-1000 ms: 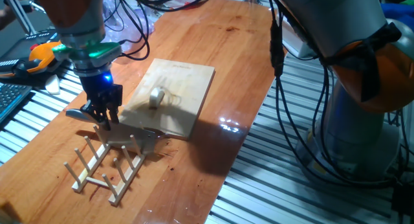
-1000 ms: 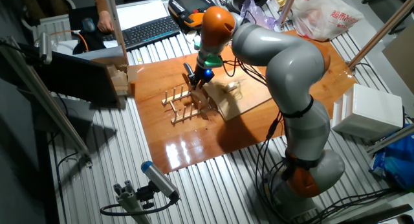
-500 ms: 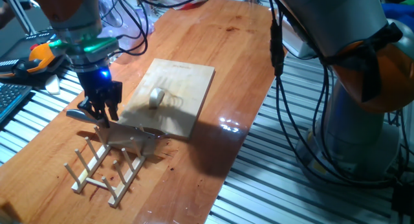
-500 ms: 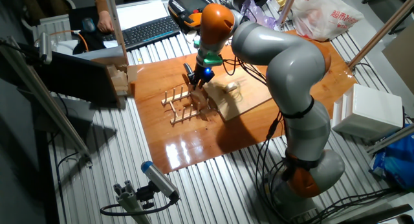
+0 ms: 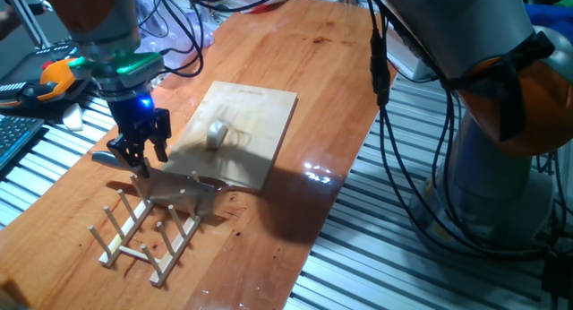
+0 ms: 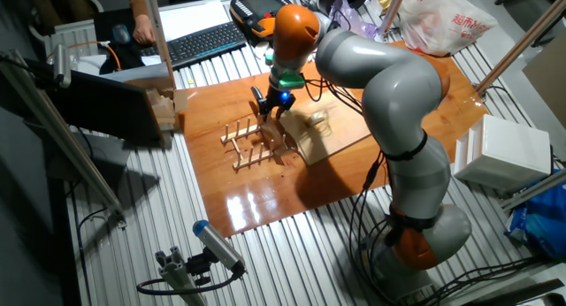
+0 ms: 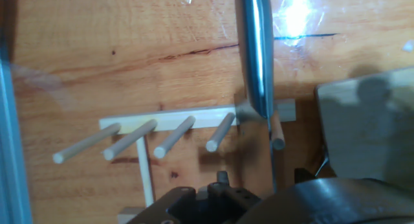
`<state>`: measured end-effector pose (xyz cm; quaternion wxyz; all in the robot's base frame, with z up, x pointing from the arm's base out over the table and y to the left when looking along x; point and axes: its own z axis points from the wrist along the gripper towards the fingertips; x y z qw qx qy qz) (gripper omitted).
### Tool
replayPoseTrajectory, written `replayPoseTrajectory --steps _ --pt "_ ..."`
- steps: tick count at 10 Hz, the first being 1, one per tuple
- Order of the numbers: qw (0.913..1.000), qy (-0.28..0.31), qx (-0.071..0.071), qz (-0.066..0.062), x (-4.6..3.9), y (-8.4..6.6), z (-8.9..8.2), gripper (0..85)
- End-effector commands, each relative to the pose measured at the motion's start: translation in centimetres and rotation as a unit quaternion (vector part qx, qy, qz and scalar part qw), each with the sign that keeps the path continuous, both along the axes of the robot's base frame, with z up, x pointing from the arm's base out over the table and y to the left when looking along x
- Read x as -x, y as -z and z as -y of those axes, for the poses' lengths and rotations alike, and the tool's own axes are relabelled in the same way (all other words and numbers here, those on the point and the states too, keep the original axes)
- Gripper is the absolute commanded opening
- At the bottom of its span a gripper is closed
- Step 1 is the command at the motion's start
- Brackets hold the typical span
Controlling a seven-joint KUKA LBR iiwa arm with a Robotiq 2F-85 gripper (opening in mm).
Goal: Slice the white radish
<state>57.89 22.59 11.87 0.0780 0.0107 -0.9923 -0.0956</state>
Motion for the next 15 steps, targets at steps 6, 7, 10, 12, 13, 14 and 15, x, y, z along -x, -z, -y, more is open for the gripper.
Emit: replayPoseTrajectory --steps 6,7,10,12,13,14,15 --pt "0.9999 0.002 -0.009 0.009 0.70 2.9 -0.5 34.0" --pt "0.9999 0.002 -0.009 0.013 0.91 3.4 -0.6 34.0" --pt "0.9998 0.000 -0.012 0.017 1.18 3.9 -0.5 34.0" --pt "0.9998 -0.002 -0.012 0.018 1.09 4.4 -0.3 34.0" --pt "0.9997 -0.004 -0.014 0.019 1.01 4.6 -0.2 34.0" --pt "0.9996 -0.009 -0.017 0.019 0.94 4.7 -0.2 34.0" --pt "0.9995 -0.011 -0.023 0.018 0.91 4.7 -0.2 17.0"
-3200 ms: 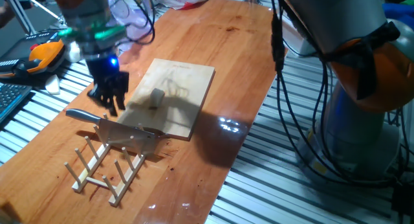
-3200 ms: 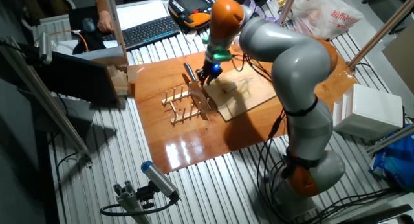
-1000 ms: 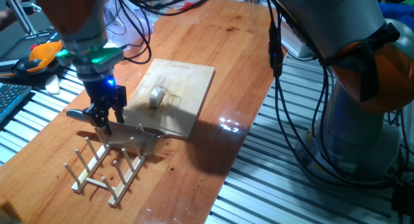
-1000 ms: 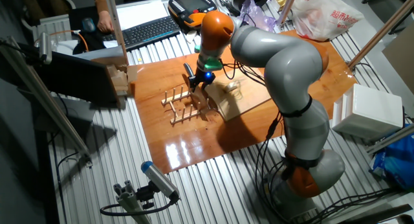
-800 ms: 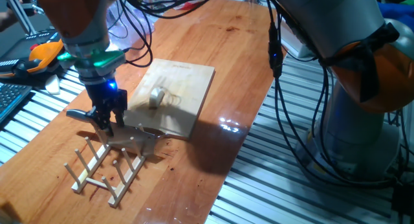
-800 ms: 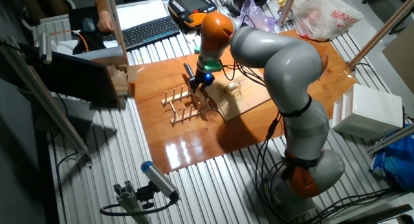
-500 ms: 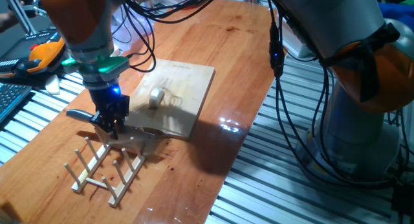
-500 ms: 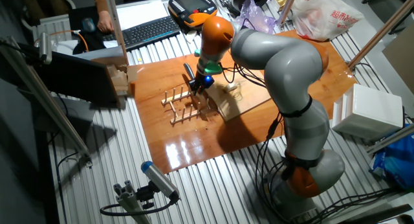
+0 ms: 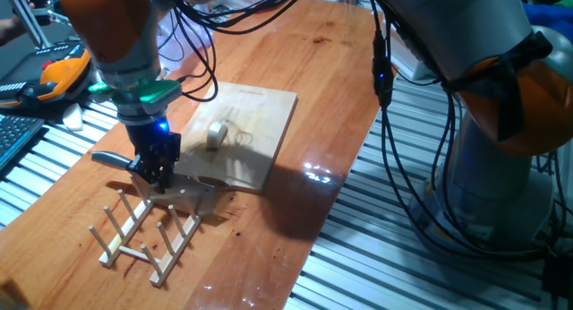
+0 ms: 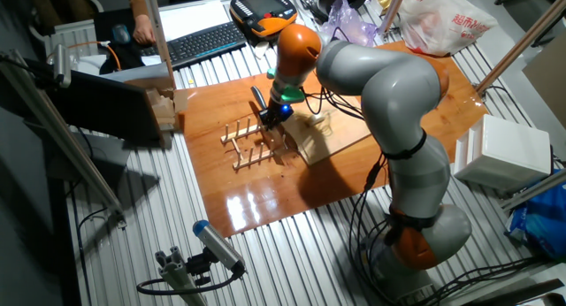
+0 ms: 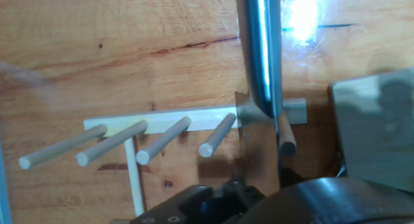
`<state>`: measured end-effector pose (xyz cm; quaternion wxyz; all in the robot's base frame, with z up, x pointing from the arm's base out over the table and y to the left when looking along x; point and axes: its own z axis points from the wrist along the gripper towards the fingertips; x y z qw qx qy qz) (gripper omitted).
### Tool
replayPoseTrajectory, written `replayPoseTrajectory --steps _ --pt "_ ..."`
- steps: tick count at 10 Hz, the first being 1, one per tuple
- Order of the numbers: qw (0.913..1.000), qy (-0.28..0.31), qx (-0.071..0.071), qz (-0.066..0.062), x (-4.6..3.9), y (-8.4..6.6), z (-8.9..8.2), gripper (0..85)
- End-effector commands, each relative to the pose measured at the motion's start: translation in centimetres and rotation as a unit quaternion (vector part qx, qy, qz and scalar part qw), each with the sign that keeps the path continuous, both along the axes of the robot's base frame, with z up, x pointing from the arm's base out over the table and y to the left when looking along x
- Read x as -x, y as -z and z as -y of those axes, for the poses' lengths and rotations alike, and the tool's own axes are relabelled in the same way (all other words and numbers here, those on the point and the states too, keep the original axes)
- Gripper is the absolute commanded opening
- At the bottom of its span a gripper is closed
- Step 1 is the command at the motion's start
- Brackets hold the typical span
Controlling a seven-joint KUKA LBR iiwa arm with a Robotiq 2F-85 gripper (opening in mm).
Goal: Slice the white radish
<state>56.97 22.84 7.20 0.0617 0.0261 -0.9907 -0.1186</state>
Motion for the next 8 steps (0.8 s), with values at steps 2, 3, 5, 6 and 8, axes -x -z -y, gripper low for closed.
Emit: replayPoseTrajectory --steps 2,3,5,6,8 --pt "0.9999 -0.011 -0.007 0.004 -0.01 0.0 0.0 0.0" --pt "0.9999 -0.012 -0.006 0.004 0.01 -0.1 0.0 0.0" --pt "0.9999 -0.002 -0.010 0.009 0.05 -0.4 -0.3 0.0" --pt "0.9998 0.002 0.000 0.022 0.11 -0.8 -0.6 0.0" --pt "0.9996 0.005 0.015 0.025 0.21 -2.0 -1.0 0.0"
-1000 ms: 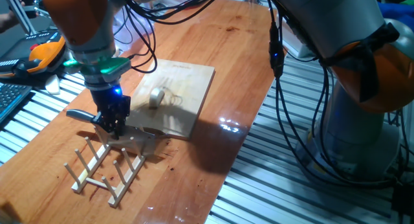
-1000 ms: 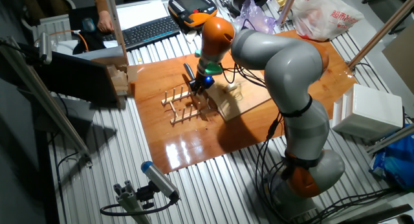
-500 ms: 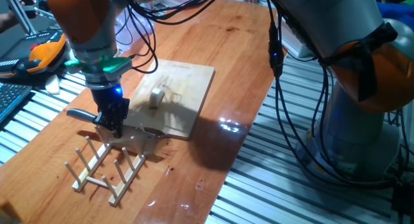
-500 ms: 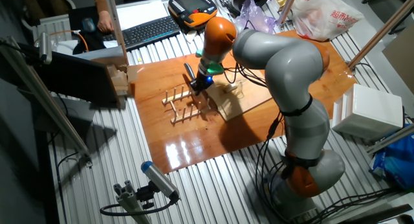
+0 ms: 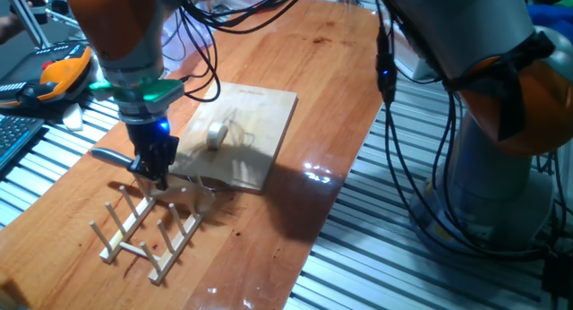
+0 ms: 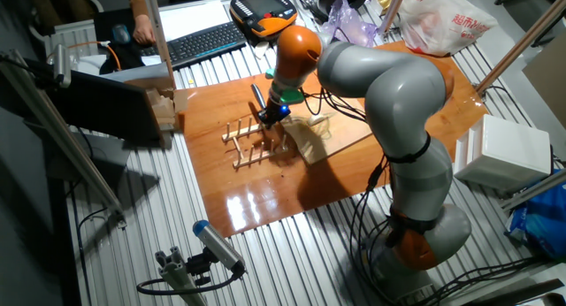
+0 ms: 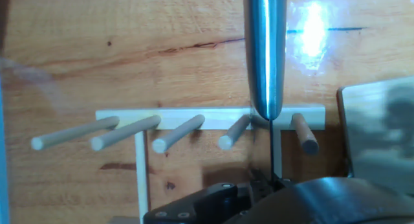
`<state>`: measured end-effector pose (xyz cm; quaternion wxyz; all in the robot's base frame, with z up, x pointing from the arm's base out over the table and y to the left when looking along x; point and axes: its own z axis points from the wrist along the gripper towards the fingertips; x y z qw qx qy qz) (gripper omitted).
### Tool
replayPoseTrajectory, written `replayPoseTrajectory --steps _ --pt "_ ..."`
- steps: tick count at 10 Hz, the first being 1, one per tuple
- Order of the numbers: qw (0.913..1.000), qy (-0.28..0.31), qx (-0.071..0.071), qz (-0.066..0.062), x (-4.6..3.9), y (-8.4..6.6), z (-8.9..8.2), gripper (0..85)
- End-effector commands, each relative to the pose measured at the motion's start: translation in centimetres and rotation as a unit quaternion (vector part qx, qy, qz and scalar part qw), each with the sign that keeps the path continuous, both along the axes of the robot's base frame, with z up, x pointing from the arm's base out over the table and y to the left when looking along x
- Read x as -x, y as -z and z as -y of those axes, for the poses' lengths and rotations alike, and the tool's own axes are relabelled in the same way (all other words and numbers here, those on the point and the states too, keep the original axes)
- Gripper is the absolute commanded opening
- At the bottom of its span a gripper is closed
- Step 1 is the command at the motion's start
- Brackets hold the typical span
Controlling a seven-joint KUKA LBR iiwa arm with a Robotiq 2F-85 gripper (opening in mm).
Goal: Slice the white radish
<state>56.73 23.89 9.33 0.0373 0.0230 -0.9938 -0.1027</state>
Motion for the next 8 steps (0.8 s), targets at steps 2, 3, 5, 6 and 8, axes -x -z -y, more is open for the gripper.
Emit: replayPoseTrajectory --steps 2,3,5,6,8 --pt "1.0000 0.007 0.006 0.000 0.01 -1.2 -0.1 0.0" --pt "0.9999 0.016 0.006 -0.001 -0.01 -2.1 -0.2 0.0" --pt "0.9996 0.027 0.003 0.001 -0.15 -4.3 0.1 0.0" --pt "0.9995 0.031 0.003 0.000 -0.19 -5.4 0.5 0.0" --pt "0.9988 0.049 0.006 -0.007 -0.66 -8.0 1.8 0.0"
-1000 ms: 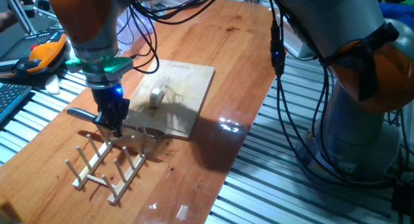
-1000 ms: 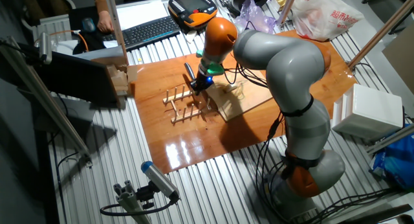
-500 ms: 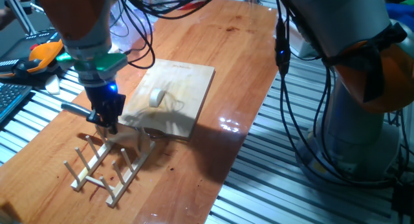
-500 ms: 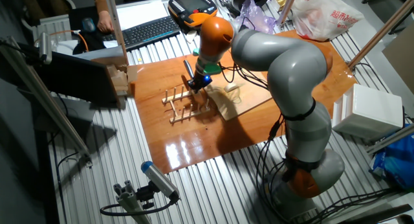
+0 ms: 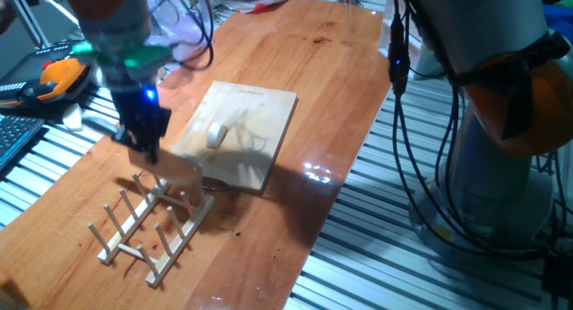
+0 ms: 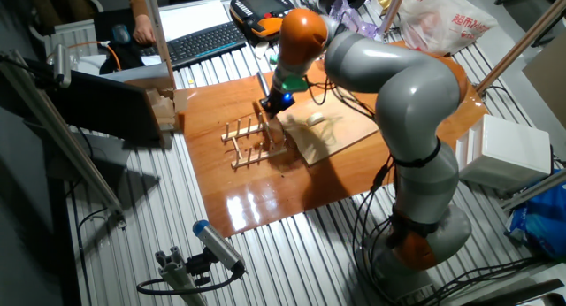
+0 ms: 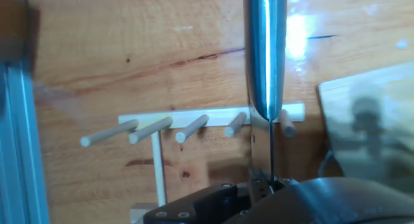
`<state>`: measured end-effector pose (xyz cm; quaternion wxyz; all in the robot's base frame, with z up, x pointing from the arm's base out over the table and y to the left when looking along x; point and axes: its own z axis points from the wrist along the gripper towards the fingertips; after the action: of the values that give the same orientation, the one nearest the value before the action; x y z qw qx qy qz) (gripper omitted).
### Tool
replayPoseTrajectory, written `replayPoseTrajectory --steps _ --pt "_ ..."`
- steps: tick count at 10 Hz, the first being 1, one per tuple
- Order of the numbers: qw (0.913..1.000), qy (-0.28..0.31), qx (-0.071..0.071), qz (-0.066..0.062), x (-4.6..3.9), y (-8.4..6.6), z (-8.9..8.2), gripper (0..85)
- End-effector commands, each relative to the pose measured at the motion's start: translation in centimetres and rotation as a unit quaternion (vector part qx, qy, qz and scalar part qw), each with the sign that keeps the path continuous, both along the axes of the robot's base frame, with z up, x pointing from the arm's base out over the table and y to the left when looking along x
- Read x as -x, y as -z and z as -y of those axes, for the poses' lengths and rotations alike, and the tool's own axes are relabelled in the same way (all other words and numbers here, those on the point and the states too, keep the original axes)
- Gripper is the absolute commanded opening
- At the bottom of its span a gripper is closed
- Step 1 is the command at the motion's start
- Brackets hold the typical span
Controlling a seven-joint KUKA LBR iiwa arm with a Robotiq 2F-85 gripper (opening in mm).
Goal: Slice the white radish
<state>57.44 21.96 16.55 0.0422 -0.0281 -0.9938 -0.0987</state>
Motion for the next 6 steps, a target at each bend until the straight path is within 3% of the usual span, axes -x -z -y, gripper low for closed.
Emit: replayPoseTrajectory --steps 1,4,6 --pt "0.9998 0.018 -0.002 -0.009 -0.38 -2.5 1.0 0.0" --pt "0.9997 0.015 -0.001 -0.020 -1.57 -5.7 4.6 0.0" --pt "0.9990 -0.018 0.037 -0.016 -2.09 -6.4 6.0 0.0"
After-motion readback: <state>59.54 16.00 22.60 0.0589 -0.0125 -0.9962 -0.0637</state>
